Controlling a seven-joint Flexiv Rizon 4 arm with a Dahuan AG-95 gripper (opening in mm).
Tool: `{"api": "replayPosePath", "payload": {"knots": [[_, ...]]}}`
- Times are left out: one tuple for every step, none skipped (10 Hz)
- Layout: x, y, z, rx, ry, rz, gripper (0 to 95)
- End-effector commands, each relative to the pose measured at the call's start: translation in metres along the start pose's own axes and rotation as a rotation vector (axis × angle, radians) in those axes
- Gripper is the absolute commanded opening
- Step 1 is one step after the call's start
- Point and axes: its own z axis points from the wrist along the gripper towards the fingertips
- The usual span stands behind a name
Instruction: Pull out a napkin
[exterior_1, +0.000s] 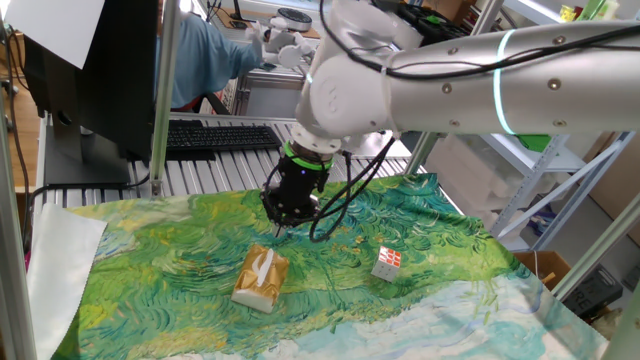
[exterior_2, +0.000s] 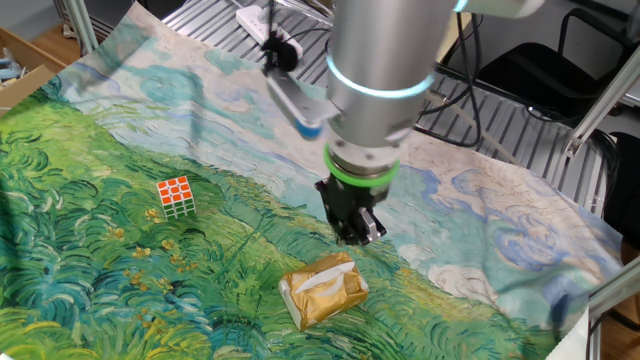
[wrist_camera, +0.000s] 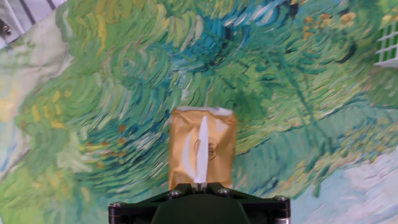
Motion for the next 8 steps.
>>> {"api": "replayPosePath", "payload": {"knots": [[-0.005, 0.004, 0.008, 0.045, -0.016, -0.011, 0.0], [-0.006, 0.003, 0.010, 0.046, -0.017, -0.015, 0.0], [-0.008, 0.001, 0.013, 0.047, -0.017, -0.026, 0.0], [-0.010, -0.004, 0.016, 0.051, -0.018, -0.041, 0.0], [-0.013, -0.010, 0.018, 0.051, -0.018, -0.054, 0.0], [-0.015, -0.017, 0.021, 0.047, -0.016, -0.065, 0.0], [-0.016, -0.019, 0.022, 0.043, -0.014, -0.066, 0.0], [-0.015, -0.018, 0.024, 0.031, -0.016, -0.060, 0.0]]}}
